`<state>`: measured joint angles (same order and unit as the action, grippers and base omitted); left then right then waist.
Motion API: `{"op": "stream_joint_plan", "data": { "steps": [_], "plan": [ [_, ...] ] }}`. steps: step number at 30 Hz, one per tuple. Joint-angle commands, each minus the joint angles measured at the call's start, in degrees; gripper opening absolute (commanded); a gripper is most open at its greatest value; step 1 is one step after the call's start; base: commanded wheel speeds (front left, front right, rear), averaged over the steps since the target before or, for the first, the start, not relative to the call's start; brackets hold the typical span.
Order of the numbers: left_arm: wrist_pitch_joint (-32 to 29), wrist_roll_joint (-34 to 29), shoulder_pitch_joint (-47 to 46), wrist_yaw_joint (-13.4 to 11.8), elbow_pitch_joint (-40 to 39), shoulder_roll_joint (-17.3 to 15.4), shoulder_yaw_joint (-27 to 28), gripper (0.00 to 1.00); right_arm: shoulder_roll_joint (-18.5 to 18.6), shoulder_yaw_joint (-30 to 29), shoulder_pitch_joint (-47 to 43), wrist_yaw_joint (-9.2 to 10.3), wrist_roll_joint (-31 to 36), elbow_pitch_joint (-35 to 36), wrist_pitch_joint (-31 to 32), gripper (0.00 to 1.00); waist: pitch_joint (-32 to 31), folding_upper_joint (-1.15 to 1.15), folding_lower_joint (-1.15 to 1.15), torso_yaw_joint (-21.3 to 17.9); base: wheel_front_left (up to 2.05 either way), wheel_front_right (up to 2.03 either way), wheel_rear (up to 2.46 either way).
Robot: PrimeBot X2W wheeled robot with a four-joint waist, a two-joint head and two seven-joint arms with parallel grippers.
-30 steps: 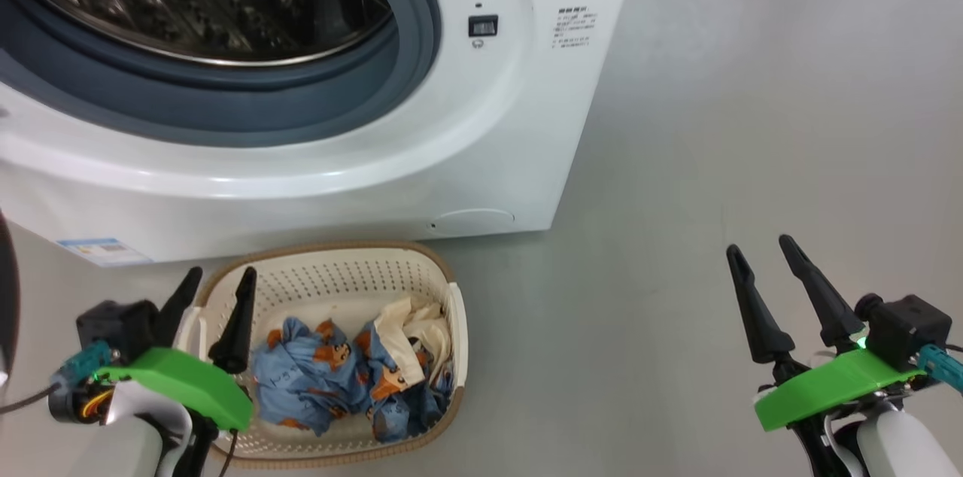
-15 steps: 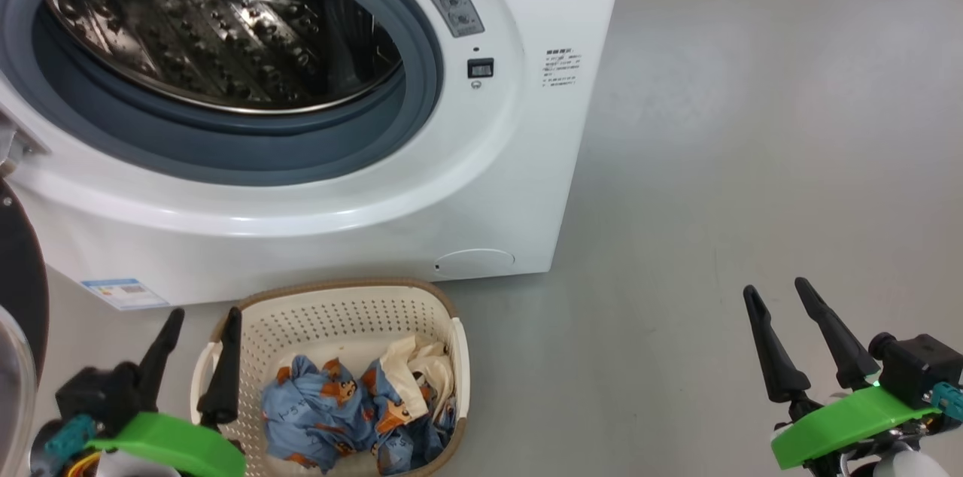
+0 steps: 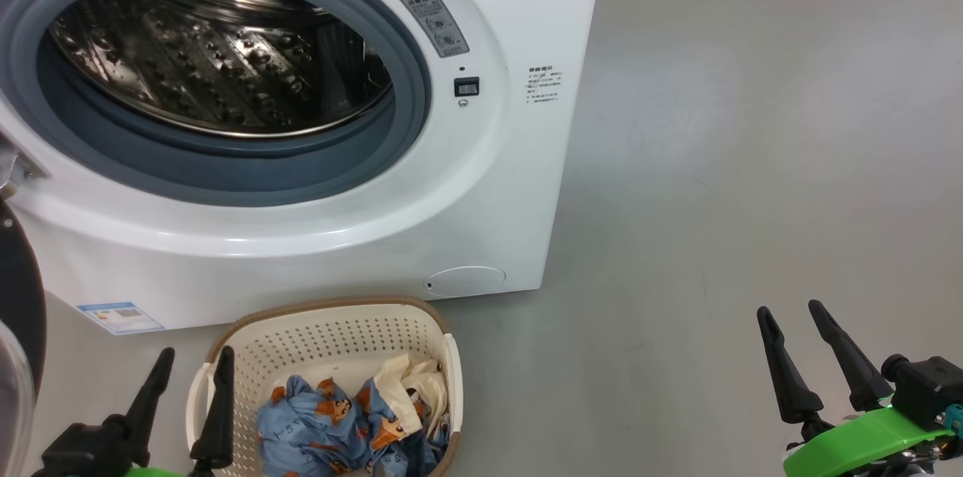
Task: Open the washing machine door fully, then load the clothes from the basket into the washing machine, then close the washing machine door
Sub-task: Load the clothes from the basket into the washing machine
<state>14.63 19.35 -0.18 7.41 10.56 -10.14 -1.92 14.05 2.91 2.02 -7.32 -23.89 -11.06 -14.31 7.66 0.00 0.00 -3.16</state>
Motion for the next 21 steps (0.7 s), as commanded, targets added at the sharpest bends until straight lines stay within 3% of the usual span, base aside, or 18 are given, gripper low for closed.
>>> {"op": "stream_joint_plan", "data": {
  "steps": [1, 21],
  "plan": [
    [0.4, -0.6, -0.5, 0.1, -2.0, -1.0, 2.6, 1.0, 1.0, 0.8, -0.2, -0.17, -0.4, 1.6, -0.7, 1.0, 0.2, 0.0, 0.0, -0.2, 0.0, 0.0, 0.0],
    [0.4, -0.1, -1.9, 0.1, -0.8, -1.5, 1.6, 1.0, -0.7, 1.0, 2.5, -0.17, 0.3, 2.3, -0.7, 1.0, 4.4, 0.0, 0.0, -1.4, 0.0, 0.0, 0.0]
  ]
}}
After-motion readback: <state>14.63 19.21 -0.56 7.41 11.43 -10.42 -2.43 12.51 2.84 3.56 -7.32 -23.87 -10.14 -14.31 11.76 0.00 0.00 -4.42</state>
